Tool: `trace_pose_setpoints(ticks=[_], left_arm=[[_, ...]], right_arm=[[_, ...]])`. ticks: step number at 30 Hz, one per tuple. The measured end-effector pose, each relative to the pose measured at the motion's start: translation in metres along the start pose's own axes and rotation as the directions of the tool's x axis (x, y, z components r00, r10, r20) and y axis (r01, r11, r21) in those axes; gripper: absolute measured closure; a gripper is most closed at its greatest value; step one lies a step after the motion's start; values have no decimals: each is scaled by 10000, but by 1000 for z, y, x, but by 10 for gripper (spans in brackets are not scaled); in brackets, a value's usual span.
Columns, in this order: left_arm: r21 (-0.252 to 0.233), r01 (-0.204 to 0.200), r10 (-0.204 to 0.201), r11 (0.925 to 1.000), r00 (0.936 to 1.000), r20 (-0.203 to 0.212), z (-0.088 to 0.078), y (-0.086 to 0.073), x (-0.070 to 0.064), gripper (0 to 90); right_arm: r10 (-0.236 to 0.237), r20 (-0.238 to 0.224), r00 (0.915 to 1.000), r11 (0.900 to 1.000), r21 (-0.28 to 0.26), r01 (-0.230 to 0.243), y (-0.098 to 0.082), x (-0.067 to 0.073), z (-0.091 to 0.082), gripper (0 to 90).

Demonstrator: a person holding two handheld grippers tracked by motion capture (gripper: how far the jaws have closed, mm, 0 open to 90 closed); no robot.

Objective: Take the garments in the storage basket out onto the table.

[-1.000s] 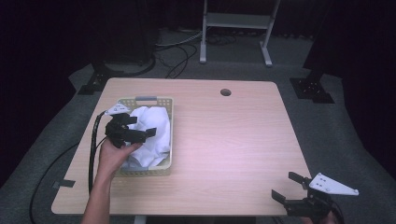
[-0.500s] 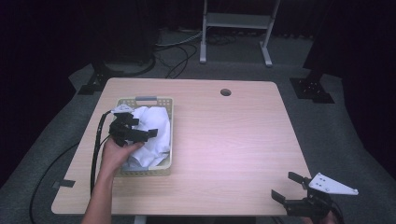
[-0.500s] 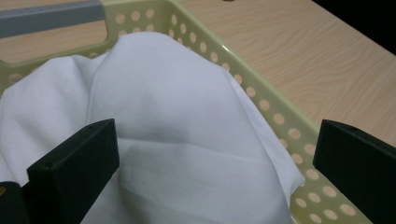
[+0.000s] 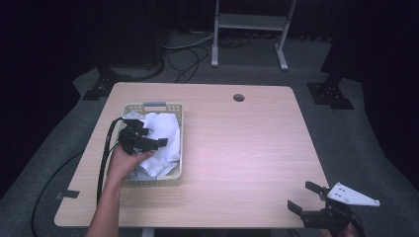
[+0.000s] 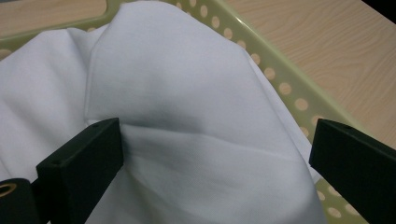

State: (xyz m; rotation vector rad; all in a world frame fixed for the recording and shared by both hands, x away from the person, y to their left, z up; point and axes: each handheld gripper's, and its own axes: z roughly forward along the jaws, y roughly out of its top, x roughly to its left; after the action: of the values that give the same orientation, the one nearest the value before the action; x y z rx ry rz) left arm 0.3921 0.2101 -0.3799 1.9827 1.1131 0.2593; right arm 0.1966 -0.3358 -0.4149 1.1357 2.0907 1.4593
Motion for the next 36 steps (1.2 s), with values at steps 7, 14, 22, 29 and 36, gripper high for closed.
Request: trace_pose_setpoints(ticks=[7, 14, 22, 29, 36], left_arm=[[198, 13, -11, 9998, 10000, -71, 3, 0, 1, 59], [252, -153, 161, 9996, 9994, -308, 6, -1, 1, 134], [389, 22, -12, 9992, 9996, -274, 8, -2, 4, 273], [492, -271, 273, 9984, 9996, -41, 8, -1, 4, 465], [369, -190, 175, 9991, 9991, 393, 9, -1, 7, 622]], right_arm=[[-35, -36, 10000, 10000, 5, 35, 0, 0, 0, 30], [-56, -49, 10000, 10000, -32, 56, 1, 0, 0, 30], [-136, -32, 9999, 9999, -82, 136, 2, 1, -2, 30], [-388, -107, 9992, 9992, -125, 387, 3, 3, -3, 30], [-369, -100, 9993, 9992, -157, 367, 3, 3, -3, 30]])
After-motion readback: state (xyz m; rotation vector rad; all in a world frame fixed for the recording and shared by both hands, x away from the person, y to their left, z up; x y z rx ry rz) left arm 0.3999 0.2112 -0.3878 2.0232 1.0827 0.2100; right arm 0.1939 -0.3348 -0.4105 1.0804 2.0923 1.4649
